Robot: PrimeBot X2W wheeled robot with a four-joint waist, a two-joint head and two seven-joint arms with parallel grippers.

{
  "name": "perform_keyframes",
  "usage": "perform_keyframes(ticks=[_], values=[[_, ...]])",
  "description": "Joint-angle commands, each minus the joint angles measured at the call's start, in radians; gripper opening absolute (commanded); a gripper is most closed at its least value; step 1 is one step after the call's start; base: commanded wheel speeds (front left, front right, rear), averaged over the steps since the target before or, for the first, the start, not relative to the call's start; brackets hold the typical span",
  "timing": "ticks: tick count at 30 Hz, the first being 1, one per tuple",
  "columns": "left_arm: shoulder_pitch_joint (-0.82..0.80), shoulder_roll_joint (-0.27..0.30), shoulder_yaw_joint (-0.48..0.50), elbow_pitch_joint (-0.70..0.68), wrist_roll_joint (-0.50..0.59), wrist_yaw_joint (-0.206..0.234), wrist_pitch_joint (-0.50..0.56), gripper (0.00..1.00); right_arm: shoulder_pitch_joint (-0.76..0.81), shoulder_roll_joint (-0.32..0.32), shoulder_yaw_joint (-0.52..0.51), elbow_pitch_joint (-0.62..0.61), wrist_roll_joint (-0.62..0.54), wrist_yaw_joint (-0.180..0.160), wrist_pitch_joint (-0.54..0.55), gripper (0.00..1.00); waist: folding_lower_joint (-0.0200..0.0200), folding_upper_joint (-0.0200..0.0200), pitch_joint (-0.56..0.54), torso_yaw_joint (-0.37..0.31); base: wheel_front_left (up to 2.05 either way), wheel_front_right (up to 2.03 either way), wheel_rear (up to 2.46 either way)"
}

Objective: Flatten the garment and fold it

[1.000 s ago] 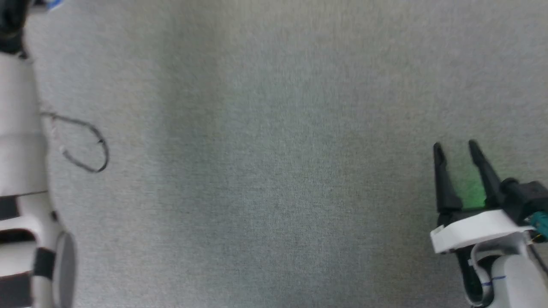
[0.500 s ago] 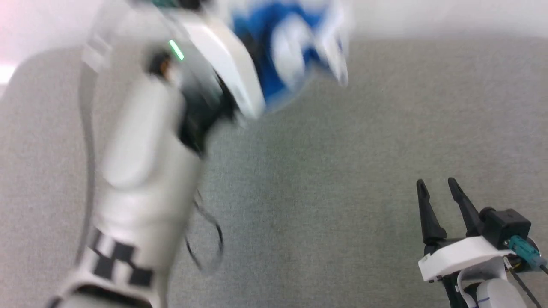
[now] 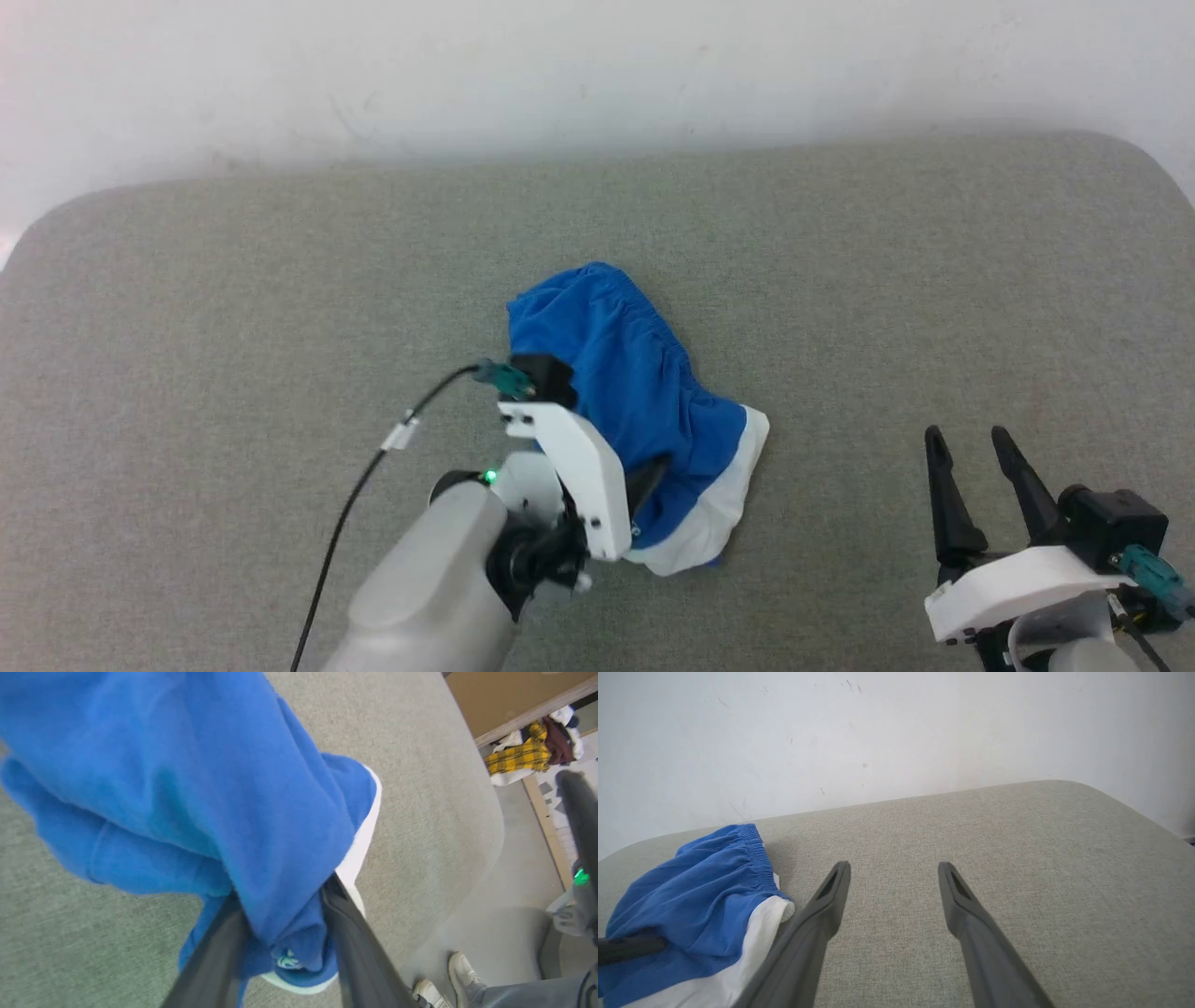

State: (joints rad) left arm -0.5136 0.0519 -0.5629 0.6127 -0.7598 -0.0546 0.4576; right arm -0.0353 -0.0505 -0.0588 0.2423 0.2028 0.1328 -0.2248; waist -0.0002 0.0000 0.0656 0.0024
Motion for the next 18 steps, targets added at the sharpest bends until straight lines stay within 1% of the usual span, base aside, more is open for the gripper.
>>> perform_keyframes(ticks=[1,2,5,8,10,14,15,18], values=[[0.002,-0.001,0.019,-0.027,-0.044,0.022,-0.031,1.00,0.013,0.000,-0.001,0.005,0.008,-0.002,-0.007,1.00,0.0002,0.0000,-0.012,0.004,0.00,0.00,0.00],[0.004,-0.001,0.039,-0.042,-0.075,0.035,-0.052,1.00,0.017,0.000,-0.001,0.007,0.009,-0.002,-0.008,1.00,0.0002,0.0000,-0.017,0.006,0.00,0.00,0.00],[0.002,0.000,0.105,-0.087,-0.113,0.062,-0.130,1.00,0.029,0.000,-0.005,0.011,0.011,-0.002,-0.010,1.00,0.0002,0.0000,-0.032,0.019,0.00,0.00,0.00],[-0.001,0.055,0.138,-0.141,-0.047,0.103,-0.255,1.00,0.038,0.000,0.003,0.013,0.003,-0.002,-0.003,1.00,0.0002,0.0000,-0.047,0.030,0.00,0.00,0.00],[0.018,0.083,0.170,-0.184,-0.009,0.128,-0.365,1.00,0.043,0.000,0.011,0.012,0.004,-0.002,0.004,1.00,0.0002,0.0000,-0.056,0.036,0.00,0.00,0.00],[0.102,0.149,0.221,-0.241,0.084,0.180,-0.598,1.00,0.052,0.000,0.020,0.012,0.011,-0.002,0.024,1.00,0.0002,0.0000,-0.079,0.041,0.00,0.00,0.00],[0.134,0.153,0.236,-0.251,0.089,0.187,-0.647,1.00,0.055,0.000,0.020,0.011,0.014,-0.002,0.032,1.00,0.0002,0.0000,-0.084,0.043,0.00,0.00,0.00],[0.226,0.166,0.262,-0.282,0.141,0.208,-0.709,1.00,0.067,0.000,0.016,0.007,0.015,-0.002,0.061,1.00,0.0002,0.0000,-0.094,0.054,0.00,0.00,0.00]])
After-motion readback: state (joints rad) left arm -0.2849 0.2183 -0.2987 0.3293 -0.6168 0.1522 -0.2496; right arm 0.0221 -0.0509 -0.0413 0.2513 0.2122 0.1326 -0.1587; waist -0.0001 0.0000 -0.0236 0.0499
